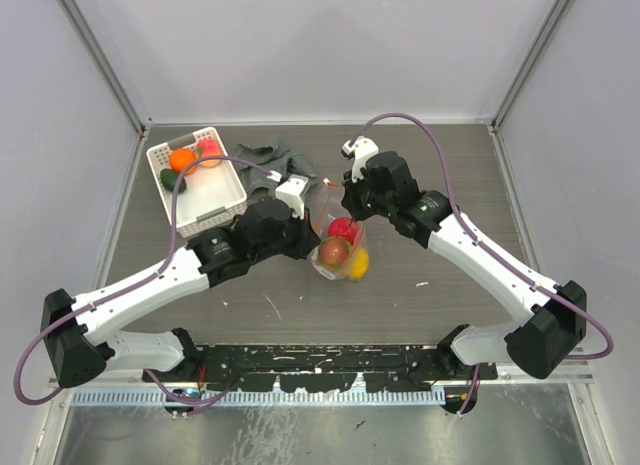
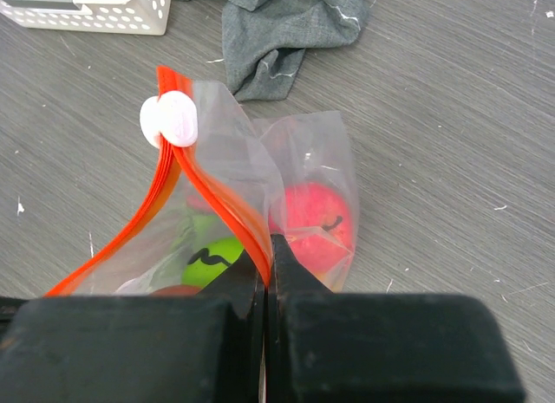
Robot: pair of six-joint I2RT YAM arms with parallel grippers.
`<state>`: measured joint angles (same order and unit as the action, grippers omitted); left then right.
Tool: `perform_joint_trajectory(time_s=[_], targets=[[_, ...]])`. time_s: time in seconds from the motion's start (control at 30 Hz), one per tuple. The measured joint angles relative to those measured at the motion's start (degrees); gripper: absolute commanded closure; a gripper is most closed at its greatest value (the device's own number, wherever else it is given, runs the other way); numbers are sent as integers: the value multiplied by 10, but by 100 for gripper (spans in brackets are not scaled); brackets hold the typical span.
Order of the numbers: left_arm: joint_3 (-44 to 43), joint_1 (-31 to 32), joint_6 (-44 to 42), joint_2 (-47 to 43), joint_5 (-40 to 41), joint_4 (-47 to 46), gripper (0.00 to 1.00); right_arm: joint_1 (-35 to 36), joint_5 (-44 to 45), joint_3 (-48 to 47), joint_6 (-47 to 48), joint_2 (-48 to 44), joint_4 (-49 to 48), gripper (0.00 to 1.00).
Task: Place the food in the zip-top bag and seal the zipper
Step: Place the fake fruit in the zipper food storage bag.
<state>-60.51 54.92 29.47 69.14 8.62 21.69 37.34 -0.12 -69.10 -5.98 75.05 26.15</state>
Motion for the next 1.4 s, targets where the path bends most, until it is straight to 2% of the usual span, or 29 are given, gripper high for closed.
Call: perform_joint_trajectory(time_s=[0.2, 0.4, 0.57, 1.03, 1.23, 1.33, 1.4], targets=[[-21, 0, 31, 0, -19, 1, 100, 0, 17, 0, 0, 0, -2, 81], [-24, 0, 75, 0, -22, 1, 100, 0, 22, -8, 1, 0, 9, 56], [-24, 0, 113, 0, -7, 2, 100, 0, 26, -19, -5, -19, 29, 47], [-25, 0, 196, 1, 32, 3, 100, 6, 19, -8, -139, -134, 128, 44], [-43, 0, 212, 14, 37, 4, 100, 36, 10, 14, -183, -131, 130, 42], [-48, 0, 218, 19, 37, 4, 100, 54, 12, 17, -193, -111, 131, 50], [-50, 0, 222, 22, 39, 5, 100, 63, 25, 17, -198, -97, 140, 61]])
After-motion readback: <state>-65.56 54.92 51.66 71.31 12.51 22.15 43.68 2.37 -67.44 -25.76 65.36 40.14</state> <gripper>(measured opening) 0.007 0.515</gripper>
